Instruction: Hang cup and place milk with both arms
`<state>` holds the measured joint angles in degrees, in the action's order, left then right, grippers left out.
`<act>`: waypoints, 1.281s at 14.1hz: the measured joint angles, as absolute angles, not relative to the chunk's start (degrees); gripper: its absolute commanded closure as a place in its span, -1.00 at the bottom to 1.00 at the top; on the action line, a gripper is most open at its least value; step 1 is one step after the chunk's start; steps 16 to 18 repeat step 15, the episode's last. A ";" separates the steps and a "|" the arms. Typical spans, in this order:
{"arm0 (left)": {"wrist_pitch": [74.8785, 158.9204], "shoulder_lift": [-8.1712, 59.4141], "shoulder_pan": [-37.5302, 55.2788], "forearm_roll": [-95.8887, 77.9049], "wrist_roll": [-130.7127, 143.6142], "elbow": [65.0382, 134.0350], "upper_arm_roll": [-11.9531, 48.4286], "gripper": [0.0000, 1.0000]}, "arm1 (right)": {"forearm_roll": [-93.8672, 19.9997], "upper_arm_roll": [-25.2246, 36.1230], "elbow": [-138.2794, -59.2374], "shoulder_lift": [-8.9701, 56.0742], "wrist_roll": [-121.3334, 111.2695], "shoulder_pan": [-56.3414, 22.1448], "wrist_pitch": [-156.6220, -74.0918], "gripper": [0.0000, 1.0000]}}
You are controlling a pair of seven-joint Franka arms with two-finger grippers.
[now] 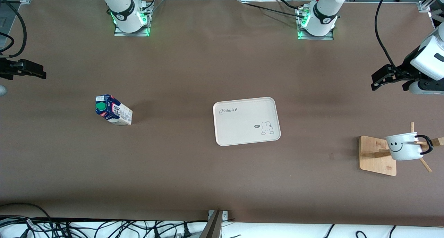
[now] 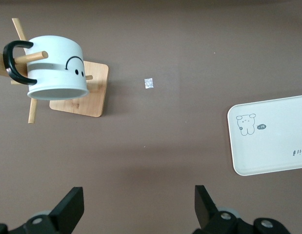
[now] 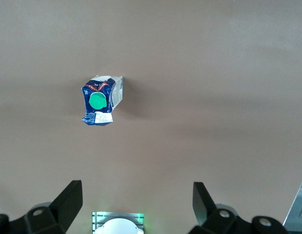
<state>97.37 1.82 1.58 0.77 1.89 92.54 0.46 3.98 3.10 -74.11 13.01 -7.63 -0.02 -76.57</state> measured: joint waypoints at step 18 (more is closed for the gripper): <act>96.35 1.82 1.60 0.77 1.89 92.53 0.49 -1.00 | 3.98 3.10 -74.11 13.64 -7.51 -0.02 -82.43 -1.00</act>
